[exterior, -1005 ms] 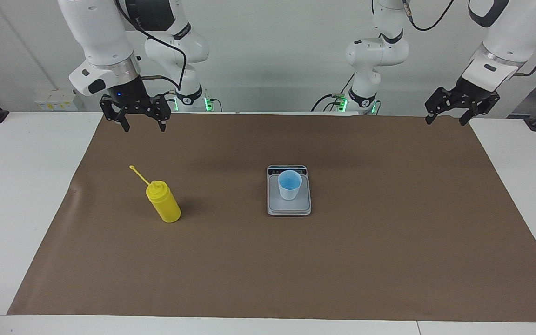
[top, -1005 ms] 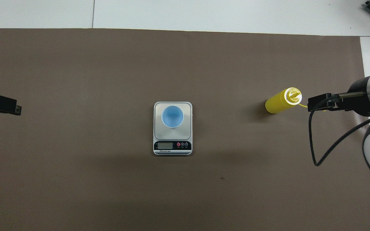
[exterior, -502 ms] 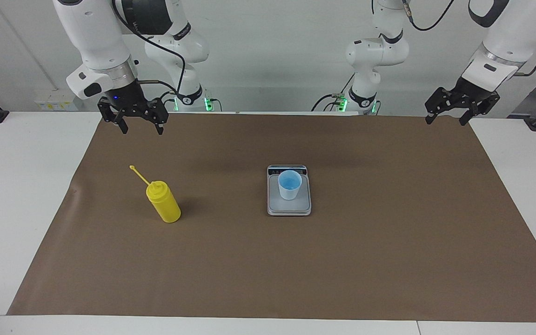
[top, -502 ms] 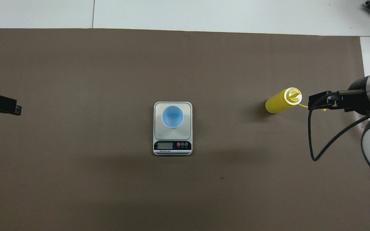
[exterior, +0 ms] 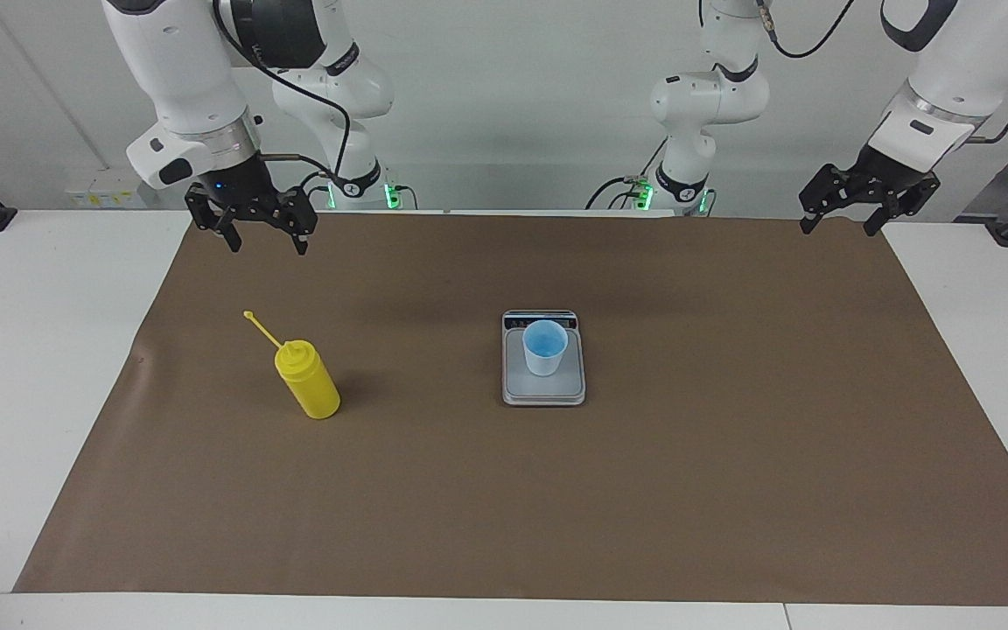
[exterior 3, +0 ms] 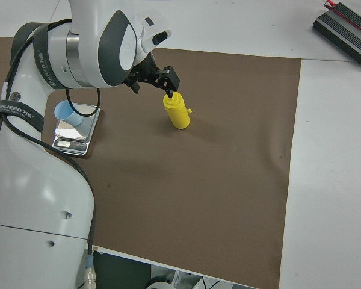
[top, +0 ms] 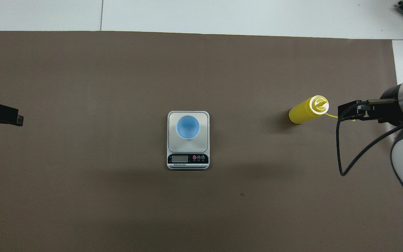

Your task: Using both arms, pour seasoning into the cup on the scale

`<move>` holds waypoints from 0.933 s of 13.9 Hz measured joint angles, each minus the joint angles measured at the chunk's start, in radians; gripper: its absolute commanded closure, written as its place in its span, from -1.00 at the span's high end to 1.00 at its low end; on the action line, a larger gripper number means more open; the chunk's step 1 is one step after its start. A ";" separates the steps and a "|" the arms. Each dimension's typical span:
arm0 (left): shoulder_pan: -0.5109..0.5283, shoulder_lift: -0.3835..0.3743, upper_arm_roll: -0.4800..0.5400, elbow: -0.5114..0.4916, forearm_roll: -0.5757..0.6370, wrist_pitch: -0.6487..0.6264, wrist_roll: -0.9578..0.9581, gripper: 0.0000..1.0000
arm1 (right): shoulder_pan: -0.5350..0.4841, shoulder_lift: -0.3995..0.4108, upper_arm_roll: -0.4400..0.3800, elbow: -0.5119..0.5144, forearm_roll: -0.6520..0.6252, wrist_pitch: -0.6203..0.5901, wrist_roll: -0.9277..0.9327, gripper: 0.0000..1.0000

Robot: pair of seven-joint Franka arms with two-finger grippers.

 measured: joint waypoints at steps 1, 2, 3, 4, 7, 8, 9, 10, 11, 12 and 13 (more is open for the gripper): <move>0.000 0.000 0.000 0.000 0.000 0.000 0.000 1.00 | -0.001 0.000 0.000 0.000 0.000 0.000 0.000 1.00; 0.000 0.000 0.000 0.000 0.000 0.000 0.000 1.00 | -0.001 0.000 0.000 0.000 0.000 0.000 0.000 1.00; 0.000 0.000 0.000 0.000 0.001 0.000 0.000 1.00 | -0.001 0.000 0.000 0.000 0.000 0.000 0.000 1.00; 0.000 0.000 -0.001 0.000 0.002 0.000 0.000 1.00 | -0.001 0.000 0.000 0.000 0.000 0.000 0.000 1.00; 0.000 0.000 -0.004 0.000 0.028 0.002 0.000 1.00 | -0.001 0.000 0.000 0.000 0.000 0.000 0.000 1.00; -0.001 0.000 -0.006 0.000 0.032 0.002 0.000 1.00 | -0.001 0.000 0.000 0.000 0.000 0.000 0.000 1.00; -0.001 0.000 -0.008 0.000 0.033 0.002 0.000 1.00 | -0.001 0.000 0.000 0.000 0.000 0.000 0.000 1.00; -0.001 0.000 -0.009 0.000 0.034 0.002 0.000 1.00 | -0.001 0.000 0.000 0.000 0.000 0.000 0.000 1.00; -0.001 -0.001 -0.009 0.000 0.034 0.002 0.000 1.00 | -0.001 0.000 0.000 0.000 0.000 0.000 0.000 1.00; -0.001 -0.001 -0.009 0.000 0.034 0.002 0.000 1.00 | -0.001 0.000 0.000 0.000 0.000 0.000 0.000 1.00; -0.001 -0.001 -0.009 0.000 0.034 0.002 0.000 1.00 | -0.001 0.000 0.000 0.000 0.000 0.000 0.000 1.00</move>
